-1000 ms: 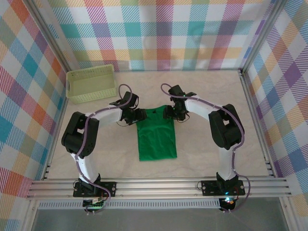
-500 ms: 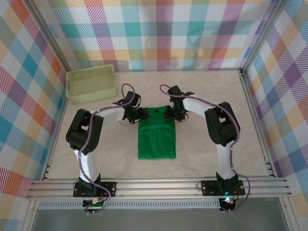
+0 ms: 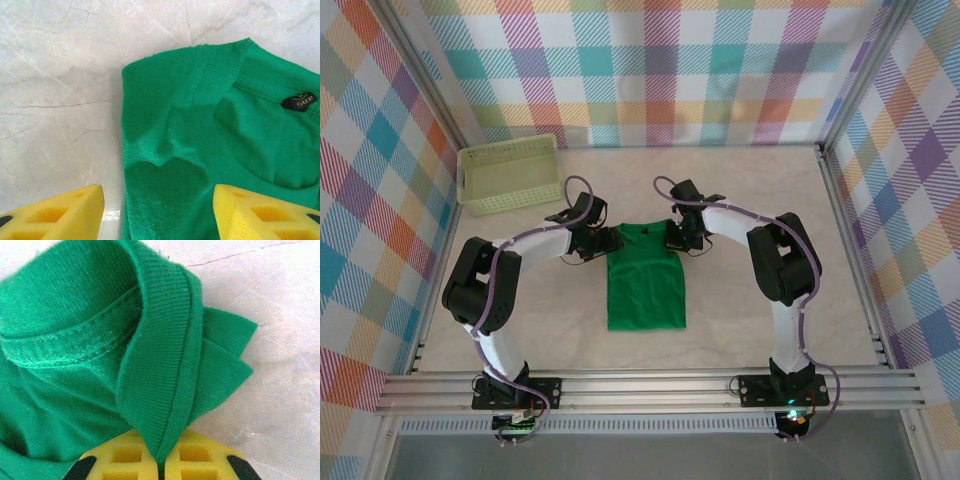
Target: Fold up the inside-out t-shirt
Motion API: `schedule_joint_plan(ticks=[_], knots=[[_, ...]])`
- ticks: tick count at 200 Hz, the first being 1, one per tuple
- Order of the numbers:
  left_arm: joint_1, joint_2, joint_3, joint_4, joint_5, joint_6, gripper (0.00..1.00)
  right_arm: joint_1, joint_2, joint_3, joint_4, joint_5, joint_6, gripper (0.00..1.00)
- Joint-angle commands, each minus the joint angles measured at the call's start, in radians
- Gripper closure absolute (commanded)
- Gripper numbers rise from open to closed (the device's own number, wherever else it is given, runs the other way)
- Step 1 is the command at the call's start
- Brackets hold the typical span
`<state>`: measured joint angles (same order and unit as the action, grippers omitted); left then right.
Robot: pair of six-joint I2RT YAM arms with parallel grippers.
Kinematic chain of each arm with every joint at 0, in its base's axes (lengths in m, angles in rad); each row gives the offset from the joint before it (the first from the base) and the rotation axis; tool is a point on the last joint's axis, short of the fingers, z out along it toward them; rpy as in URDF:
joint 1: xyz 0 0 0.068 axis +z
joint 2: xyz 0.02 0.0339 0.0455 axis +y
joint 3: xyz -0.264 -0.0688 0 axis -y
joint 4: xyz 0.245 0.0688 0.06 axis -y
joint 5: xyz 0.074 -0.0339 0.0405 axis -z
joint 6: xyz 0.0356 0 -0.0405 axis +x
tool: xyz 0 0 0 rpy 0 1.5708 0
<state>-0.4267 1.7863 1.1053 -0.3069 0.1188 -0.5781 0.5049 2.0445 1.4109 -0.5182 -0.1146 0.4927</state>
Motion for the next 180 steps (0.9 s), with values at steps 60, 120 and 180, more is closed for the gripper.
schedule_joint_plan(ticks=[60,120,180], knots=[[-0.053,0.157,0.108,-0.026,0.024,0.003,0.46,0.001,0.018,-0.062,0.018,-0.016,0.018,1.0],[-0.084,0.22,0.171,-0.018,0.032,-0.006,0.61,0.004,0.023,-0.069,0.03,-0.025,0.025,1.0],[-0.083,0.145,0.115,0.018,0.0,-0.006,0.81,-0.001,-0.004,-0.08,0.028,0.0,0.02,1.0]])
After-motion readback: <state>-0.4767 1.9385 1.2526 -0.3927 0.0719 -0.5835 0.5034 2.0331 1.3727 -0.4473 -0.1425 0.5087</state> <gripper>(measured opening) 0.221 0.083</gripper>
